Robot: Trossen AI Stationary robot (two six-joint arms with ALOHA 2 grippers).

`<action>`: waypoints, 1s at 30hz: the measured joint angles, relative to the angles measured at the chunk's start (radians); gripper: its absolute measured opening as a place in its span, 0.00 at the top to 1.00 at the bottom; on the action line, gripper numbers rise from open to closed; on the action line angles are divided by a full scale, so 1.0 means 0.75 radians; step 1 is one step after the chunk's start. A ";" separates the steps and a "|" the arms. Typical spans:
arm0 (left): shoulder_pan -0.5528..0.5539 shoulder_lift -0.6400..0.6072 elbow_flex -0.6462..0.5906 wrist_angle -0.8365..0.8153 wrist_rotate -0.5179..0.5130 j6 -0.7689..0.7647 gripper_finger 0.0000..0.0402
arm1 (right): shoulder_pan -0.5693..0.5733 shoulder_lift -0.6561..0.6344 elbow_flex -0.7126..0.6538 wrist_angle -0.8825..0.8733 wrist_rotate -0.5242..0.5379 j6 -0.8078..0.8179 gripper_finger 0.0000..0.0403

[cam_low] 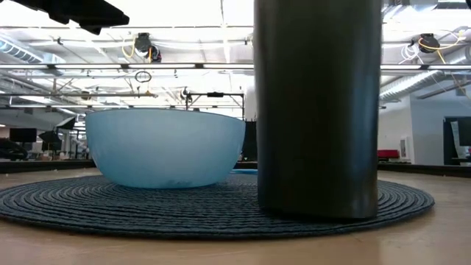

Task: Pick & Place Utensil
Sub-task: Put the black cup to the right of the blue bowl on the blue mat

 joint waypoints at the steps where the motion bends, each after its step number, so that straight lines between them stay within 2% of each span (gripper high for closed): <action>1: 0.000 0.000 0.000 0.000 0.000 0.003 0.77 | -0.002 0.005 0.000 -0.004 -0.004 0.001 0.65; 9: -0.001 0.000 0.000 -0.001 0.000 0.004 0.77 | -0.004 -0.008 0.000 0.013 0.003 -0.016 0.67; 21: -0.001 0.000 0.000 -0.001 0.001 0.010 0.77 | -0.004 -0.008 -0.001 0.008 0.004 -0.052 0.97; 30: 0.000 0.000 0.000 -0.001 0.001 0.008 0.77 | -0.004 -0.024 -0.002 -0.015 0.002 -0.066 0.98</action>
